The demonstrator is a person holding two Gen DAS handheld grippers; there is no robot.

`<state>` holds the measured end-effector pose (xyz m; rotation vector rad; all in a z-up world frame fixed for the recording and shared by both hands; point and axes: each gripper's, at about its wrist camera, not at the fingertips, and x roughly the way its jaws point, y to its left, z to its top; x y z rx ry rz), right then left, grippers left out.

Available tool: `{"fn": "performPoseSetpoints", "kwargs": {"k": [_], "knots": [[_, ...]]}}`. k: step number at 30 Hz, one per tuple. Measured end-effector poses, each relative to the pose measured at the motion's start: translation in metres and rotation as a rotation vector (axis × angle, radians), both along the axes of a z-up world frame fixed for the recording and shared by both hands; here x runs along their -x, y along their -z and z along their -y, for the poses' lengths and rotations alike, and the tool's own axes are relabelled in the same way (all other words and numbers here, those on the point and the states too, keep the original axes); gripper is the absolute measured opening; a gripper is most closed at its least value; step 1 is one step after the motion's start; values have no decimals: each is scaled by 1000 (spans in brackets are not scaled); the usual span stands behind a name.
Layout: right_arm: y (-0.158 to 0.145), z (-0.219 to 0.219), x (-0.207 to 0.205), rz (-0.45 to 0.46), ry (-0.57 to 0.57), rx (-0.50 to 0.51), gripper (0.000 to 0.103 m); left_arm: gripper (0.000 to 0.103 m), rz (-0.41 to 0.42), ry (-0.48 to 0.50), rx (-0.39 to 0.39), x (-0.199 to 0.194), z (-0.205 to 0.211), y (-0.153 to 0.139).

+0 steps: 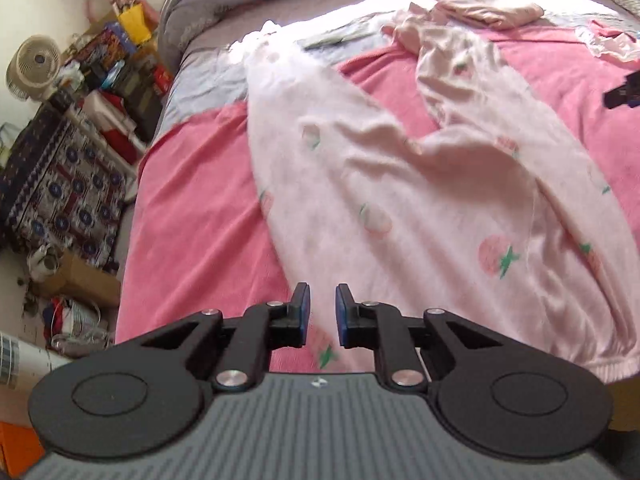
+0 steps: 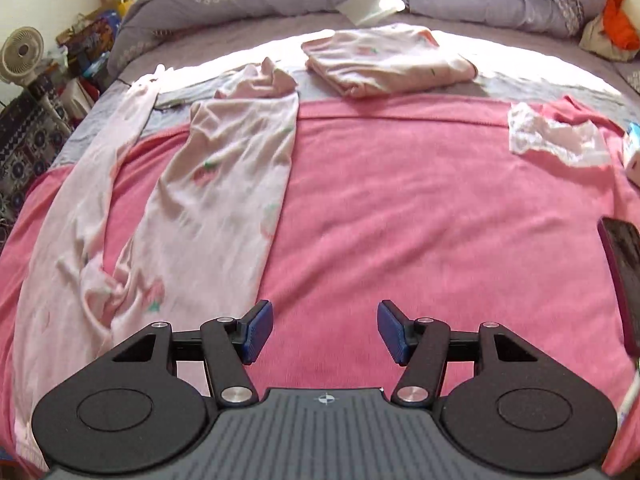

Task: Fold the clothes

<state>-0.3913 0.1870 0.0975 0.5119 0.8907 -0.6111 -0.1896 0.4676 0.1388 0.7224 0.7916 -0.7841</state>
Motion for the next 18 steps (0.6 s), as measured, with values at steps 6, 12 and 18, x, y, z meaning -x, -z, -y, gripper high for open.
{"fn": "performPoseSetpoints", "kwargs": {"k": [6, 12, 18], "knots": [[46, 46, -69, 30, -86, -217, 58, 25, -41, 170, 11, 6, 85, 29], [55, 41, -80, 29, -53, -265, 4, 26, -73, 36, -102, -3, 105, 72], [23, 45, -45, 14, 55, -73, 4, 36, -68, 10, -118, -11, 101, 75]]}}
